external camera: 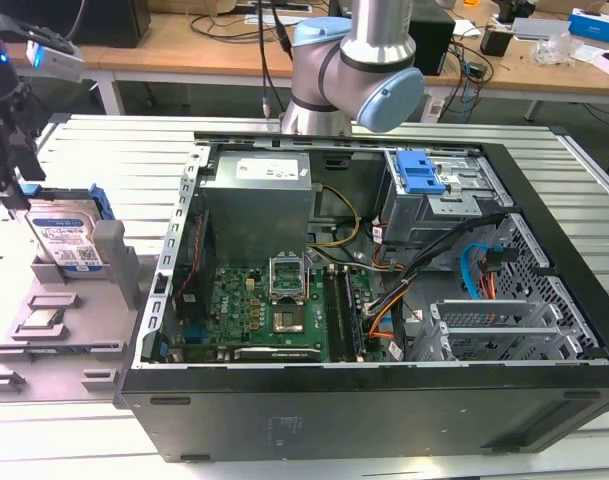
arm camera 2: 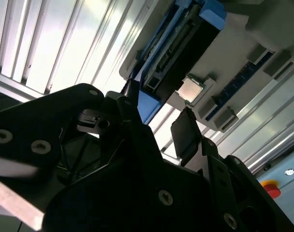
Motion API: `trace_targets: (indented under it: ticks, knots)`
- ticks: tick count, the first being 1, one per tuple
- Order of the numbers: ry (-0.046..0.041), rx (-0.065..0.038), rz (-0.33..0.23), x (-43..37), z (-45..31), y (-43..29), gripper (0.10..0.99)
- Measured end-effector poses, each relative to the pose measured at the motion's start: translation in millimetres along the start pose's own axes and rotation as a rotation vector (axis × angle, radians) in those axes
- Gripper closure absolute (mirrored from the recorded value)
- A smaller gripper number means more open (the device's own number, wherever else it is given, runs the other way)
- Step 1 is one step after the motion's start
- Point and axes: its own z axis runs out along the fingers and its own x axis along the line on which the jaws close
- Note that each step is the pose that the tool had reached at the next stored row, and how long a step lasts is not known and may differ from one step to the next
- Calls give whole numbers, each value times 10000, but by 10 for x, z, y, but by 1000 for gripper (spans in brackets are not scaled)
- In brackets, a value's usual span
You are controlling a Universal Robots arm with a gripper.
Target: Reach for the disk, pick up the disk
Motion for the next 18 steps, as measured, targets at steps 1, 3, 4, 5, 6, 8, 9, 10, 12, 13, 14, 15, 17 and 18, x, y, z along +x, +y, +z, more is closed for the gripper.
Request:
trace_targets:
  ticks: [1,3,4,5,6,8,9,10,12,13,14,15,17,18]
  knots:
    - [1,0,-19,-6,25,-5,541]
    - [2,0,-46,-18,95,-13,541]
    - [2,0,-53,-20,113,-14,541]
    - [3,0,-61,-23,142,-16,541]
    - [3,1,-73,-28,177,-17,541]
    - [4,1,-88,-36,214,-19,541]
    - [4,0,-98,-41,238,-21,541]
    - [4,0,-105,-46,256,-22,541]
    - [6,0,-139,-69,310,-26,541]
    - [7,1,-157,-75,332,-28,541]
    - [8,1,-180,-82,360,-31,541]
    - [25,-1,-185,-84,367,-31,541]
    - [65,-3,-183,-84,372,-30,541]
    - [70,-3,-183,-83,372,-31,541]
